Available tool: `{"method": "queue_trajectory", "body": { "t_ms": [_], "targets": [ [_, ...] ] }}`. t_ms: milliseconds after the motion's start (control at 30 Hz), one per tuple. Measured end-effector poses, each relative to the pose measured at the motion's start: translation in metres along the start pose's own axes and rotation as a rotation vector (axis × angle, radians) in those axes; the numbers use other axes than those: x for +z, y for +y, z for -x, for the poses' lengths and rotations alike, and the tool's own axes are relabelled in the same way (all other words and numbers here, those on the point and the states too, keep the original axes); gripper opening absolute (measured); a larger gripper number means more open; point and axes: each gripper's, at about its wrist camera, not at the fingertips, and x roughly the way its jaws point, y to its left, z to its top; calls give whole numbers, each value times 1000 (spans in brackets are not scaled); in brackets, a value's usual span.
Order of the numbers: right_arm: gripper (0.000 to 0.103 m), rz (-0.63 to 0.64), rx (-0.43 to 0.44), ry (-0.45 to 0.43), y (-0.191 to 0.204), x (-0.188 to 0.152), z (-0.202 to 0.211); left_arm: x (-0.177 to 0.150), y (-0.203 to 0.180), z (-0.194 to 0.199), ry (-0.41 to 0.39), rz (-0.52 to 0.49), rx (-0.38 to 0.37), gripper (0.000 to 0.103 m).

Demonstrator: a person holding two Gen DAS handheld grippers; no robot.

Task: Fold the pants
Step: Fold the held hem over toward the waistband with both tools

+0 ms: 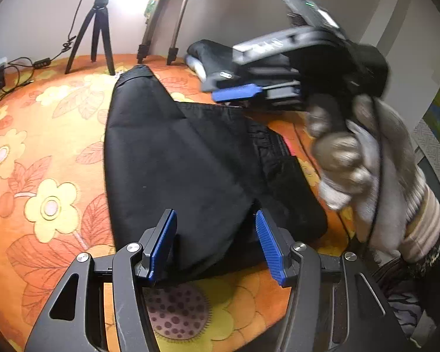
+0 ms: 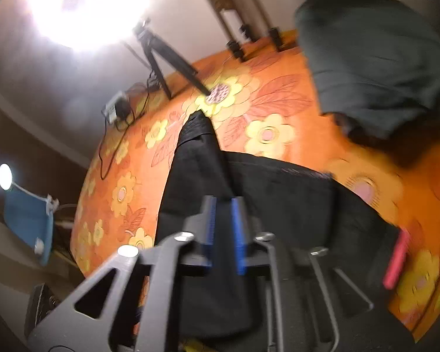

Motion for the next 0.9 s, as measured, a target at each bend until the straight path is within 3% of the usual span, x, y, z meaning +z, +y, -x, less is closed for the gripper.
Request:
{"method": "queue_trajectory", "body": {
  "t_ms": [33, 167, 467, 567, 633, 800, 900],
  "targets": [
    [52, 8, -2, 16, 3, 5, -10, 0, 2, -1, 2, 0, 9, 55],
    [52, 27, -43, 45, 7, 16, -38, 2, 19, 0, 0, 39, 33, 55],
    [52, 35, -15, 99, 2, 12, -72, 1, 43, -3, 29, 80, 68, 55],
    [37, 22, -8, 101, 2, 7, -75, 2, 45, -5, 34, 84, 80, 55],
    [11, 12, 3, 100, 3, 4, -72, 2, 47, -4, 32, 97, 85, 55],
    [6, -2, 32, 58, 8, -3, -50, 5, 51, 1, 10, 115, 88, 55],
    [5, -20, 8, 25, 10, -9, -35, 7, 51, 6, -5, 117, 85, 55]
  ]
}}
